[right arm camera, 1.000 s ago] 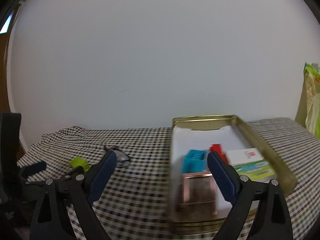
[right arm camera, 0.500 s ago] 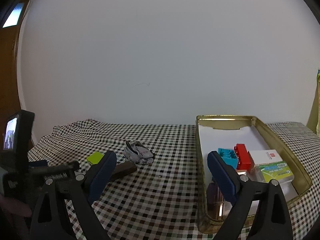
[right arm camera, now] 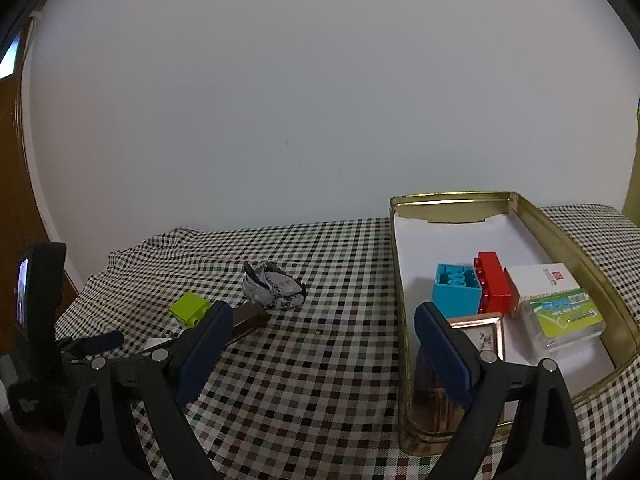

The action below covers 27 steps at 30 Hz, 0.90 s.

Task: Organize rigid objects
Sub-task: 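Grasp the white charger with the left tool while the right grasps the brown comb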

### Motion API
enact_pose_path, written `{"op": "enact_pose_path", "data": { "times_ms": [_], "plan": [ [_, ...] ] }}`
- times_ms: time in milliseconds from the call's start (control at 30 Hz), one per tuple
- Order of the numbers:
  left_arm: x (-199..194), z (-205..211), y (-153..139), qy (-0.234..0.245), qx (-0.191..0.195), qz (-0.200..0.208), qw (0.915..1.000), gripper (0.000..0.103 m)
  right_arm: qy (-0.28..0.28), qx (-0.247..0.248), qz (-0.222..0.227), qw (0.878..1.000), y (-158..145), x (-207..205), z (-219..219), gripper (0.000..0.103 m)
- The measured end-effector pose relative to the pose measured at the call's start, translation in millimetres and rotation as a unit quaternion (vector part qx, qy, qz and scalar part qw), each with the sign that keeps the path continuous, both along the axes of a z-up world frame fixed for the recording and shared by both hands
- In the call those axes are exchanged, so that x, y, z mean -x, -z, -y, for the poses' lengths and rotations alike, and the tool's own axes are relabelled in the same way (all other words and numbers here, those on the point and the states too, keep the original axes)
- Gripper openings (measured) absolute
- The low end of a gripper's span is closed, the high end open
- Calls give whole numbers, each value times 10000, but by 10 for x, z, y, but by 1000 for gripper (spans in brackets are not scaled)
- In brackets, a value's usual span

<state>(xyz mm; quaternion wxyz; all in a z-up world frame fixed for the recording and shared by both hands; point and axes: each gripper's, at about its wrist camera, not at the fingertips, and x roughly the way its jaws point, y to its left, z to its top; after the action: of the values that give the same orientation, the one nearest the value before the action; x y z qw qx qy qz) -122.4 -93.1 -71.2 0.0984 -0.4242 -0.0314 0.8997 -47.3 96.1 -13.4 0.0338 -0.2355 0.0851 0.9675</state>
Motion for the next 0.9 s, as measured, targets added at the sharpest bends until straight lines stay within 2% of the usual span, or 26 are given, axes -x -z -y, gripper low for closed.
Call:
{"op": "enact_pose_path", "data": {
  "times_ms": [33,100,167,200,300,400,467,533,700,833,900],
  "plan": [
    [15,26,14,54,-195,142,9997,88,-18,-4,6,10000,-6,-13,5,94],
    [55,50,44,35,-216,261,9994,86,-35,-32,7,10000,-6,-10,19,94],
    [69,32,50,-37,96,222,9997,71,-66,-52,23,10000,-6,-7,34,94],
    [68,14,53,-36,249,214,9995,70,-86,-57,41,9999,-3,-3,44,94],
    [71,3,55,-29,372,191,9991,69,-112,-63,68,9999,1,12,43,94],
    [70,-17,64,-74,589,85,9982,59,-135,-58,99,9998,8,23,51,94],
    [59,-29,65,-30,575,45,9983,46,-160,-62,132,9998,14,32,61,94],
    [56,-25,74,-23,574,12,9983,37,-196,-83,163,9996,18,52,80,94],
    [89,33,78,-79,493,20,9988,37,-532,-190,367,9977,58,153,181,94],
    [123,67,75,-135,470,30,9988,37,-1038,-2,816,9912,154,358,272,94],
    [96,62,55,-157,441,68,9989,37,-1084,-151,982,9891,185,444,349,94]
  ]
}}
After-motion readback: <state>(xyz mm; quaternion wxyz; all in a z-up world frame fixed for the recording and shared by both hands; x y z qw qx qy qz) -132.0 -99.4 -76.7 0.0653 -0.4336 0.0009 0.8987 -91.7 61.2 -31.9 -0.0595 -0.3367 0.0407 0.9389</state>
